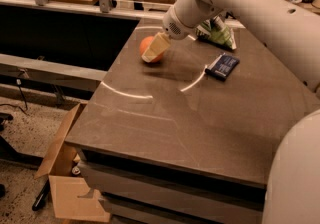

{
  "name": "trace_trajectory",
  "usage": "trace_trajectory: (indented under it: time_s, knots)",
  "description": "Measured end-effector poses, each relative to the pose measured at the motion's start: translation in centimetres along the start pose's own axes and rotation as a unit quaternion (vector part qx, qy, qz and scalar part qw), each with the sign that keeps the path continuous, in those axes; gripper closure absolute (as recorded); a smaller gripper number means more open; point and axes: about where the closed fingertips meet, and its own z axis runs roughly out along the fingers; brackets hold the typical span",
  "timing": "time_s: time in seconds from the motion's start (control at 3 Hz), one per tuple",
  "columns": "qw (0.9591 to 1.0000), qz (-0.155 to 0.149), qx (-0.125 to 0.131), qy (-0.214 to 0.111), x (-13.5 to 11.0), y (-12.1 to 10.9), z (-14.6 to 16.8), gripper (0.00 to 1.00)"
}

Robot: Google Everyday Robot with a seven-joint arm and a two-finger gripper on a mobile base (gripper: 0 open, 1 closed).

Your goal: Move orange near rxbar blueberry

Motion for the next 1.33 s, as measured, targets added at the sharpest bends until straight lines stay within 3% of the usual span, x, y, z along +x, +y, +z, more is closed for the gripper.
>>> trace_trajectory:
  time_s: [0.67,1.0,1.33]
  knots:
    - [0.9994,-0.026,-0.018,0.014,-1.1,0.4,1.3,0.72]
    - [0.9995,-0.03,0.007,0.005,-2.0,-1.1,-0.6,0.96]
    - [0.9966,-0.031,0.076,-0.005,-2.4,-4.9,-5.5,1.0]
